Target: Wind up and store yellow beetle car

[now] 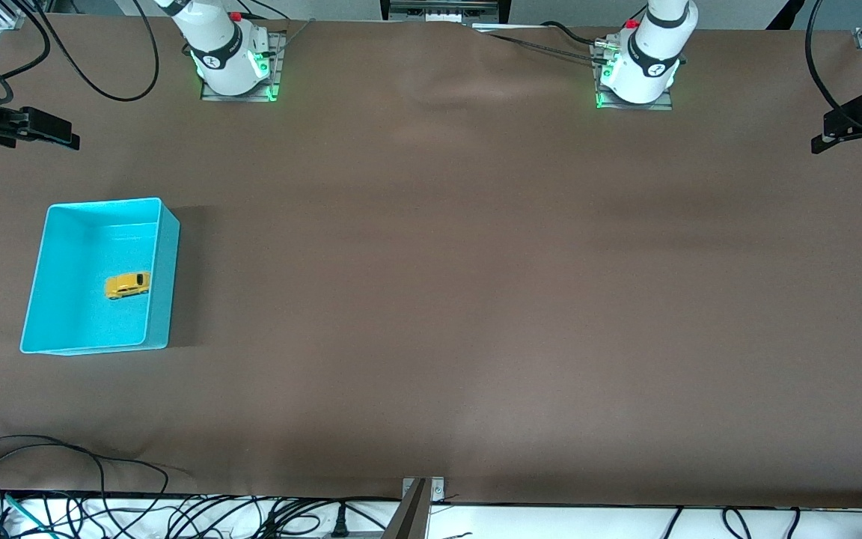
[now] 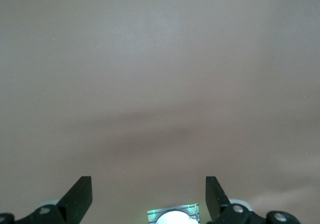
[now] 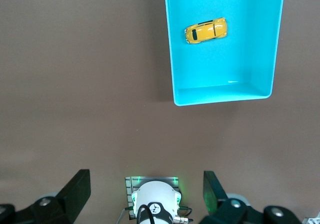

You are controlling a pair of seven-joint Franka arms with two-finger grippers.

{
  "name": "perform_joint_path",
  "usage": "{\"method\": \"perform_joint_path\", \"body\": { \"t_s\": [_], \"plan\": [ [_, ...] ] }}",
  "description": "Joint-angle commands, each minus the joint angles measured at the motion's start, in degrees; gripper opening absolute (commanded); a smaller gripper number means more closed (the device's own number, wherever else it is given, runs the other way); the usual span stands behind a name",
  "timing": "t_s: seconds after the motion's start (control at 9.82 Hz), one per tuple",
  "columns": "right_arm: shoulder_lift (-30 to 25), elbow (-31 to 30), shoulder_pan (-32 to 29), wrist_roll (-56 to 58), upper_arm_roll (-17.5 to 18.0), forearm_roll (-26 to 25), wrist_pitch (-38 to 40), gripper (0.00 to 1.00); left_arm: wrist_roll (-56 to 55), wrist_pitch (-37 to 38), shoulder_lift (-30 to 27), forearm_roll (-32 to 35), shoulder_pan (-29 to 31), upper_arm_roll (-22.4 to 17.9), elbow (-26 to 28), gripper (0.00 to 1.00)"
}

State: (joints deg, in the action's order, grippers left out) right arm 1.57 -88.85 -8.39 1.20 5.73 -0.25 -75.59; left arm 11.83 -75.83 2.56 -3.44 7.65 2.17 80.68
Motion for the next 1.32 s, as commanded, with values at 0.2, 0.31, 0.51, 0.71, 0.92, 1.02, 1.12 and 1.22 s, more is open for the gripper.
{"method": "perform_joint_path", "body": {
  "t_s": [0.2, 0.31, 0.51, 0.71, 0.92, 1.02, 1.12, 1.22],
  "plan": [
    [0.9, 1.1, -0.4, 0.0, 0.1, 0.3, 1.2, 1.00, 0.7, 0.7, 0.0, 1.7, 0.4, -0.2, -1.0, 1.00],
    [0.9, 1.2, -0.5, 0.0, 0.0, 0.3, 1.2, 1.00, 0.5, 0.8, -0.2, 2.9, 0.4, -0.2, -1.1, 1.00],
    [0.8, 1.1, -0.5, 0.1, 0.0, 0.2, 1.3, 1.00, 0.4, 6.0, -2.5, 4.6, 0.3, 0.1, -1.2, 1.00],
    [0.8, 1.2, -0.5, 0.1, 0.0, 0.2, 1.2, 1.00, 1.2, 11.1, -4.0, 4.1, 0.3, 0.0, -2.2, 1.00],
    [0.8, 1.2, -0.5, 0.2, -1.5, 0.2, 1.3, 1.00, 1.2, 14.0, -4.1, 2.5, 0.2, 0.4, -5.9, 1.00],
    [0.8, 1.2, -0.5, 0.7, -2.7, 0.2, 1.2, 1.00, 1.2, 14.0, -4.1, 1.7, -0.5, 0.6, -6.9, 1.00],
    [0.8, 1.2, -0.5, 0.7, -2.9, 0.2, 1.2, 1.00, 1.3, 13.9, -4.0, 1.1, -0.5, 1.3, -7.0, 1.00],
    [0.8, 1.2, -0.5, 0.6, -3.3, 0.2, 1.2, 1.00, 1.3, 13.9, -4.0, 0.7, -0.5, 1.6, -7.0, 1.00]
  ]
}}
